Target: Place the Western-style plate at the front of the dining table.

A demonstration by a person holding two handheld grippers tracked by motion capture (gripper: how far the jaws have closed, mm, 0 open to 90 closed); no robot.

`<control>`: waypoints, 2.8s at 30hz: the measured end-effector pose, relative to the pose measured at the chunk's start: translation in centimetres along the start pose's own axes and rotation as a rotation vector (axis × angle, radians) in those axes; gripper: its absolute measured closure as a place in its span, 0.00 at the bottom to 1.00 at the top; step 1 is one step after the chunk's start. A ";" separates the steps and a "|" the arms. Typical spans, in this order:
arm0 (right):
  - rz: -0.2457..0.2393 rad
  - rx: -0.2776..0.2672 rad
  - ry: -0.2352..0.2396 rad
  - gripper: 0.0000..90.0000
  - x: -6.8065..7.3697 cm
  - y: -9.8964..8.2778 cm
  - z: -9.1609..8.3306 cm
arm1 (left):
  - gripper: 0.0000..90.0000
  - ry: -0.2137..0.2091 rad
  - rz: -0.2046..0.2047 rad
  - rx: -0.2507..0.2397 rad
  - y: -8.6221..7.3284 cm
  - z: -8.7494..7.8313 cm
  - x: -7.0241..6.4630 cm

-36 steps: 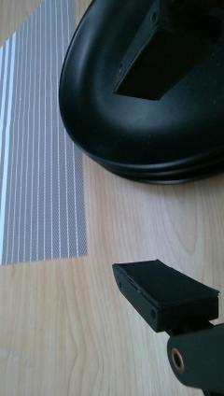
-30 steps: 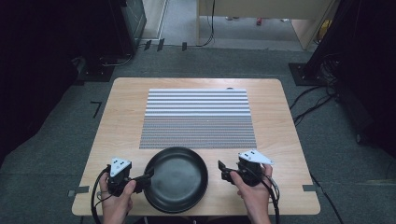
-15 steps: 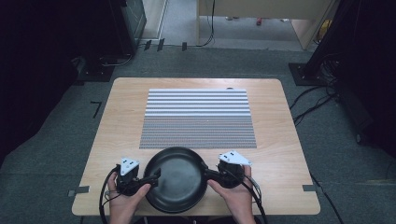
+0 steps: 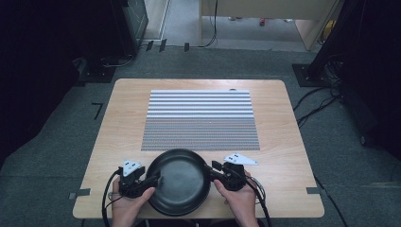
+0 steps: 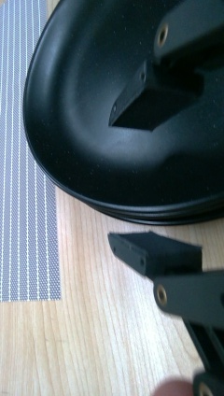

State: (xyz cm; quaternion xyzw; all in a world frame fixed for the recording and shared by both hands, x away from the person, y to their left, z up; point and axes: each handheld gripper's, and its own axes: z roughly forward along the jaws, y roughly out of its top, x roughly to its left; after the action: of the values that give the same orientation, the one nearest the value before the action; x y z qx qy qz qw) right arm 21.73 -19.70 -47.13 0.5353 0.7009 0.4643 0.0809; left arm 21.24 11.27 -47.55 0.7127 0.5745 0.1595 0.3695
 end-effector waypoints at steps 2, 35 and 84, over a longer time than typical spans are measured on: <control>0.016 0.007 -0.007 0.73 -0.3 -0.4 0.3 | 0.51 -0.006 0.003 0.006 -0.1 0.0 0.2; 0.216 -0.044 0.082 0.95 -0.5 -2.8 1.7 | 0.67 -0.155 -0.102 0.043 -0.8 -0.7 3.0; 0.521 -0.109 0.161 0.94 -1.2 -1.4 2.3 | 0.87 -0.371 -0.255 0.034 1.7 -1.4 4.6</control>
State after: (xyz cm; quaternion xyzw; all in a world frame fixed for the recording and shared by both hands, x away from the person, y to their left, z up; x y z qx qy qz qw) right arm 22.69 -19.36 -49.93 0.6537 0.5177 0.5477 -0.0686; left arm 22.85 15.93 -46.32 0.6577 0.5848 -0.0321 0.4737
